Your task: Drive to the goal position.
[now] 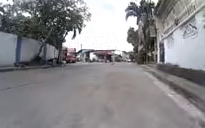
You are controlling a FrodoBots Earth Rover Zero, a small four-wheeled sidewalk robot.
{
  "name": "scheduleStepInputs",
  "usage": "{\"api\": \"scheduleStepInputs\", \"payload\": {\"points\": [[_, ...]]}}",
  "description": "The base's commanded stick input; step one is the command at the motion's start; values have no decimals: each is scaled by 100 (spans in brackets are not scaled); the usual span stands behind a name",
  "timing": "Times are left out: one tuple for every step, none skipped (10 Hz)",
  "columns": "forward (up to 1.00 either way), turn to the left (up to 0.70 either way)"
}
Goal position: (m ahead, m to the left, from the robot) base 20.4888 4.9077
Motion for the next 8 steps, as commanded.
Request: {"api": "scheduleStepInputs", "payload": {"points": [[100,0],[100,0],[100,0],[100,0],[100,0],[100,0],[100,0],[100,0]]}}
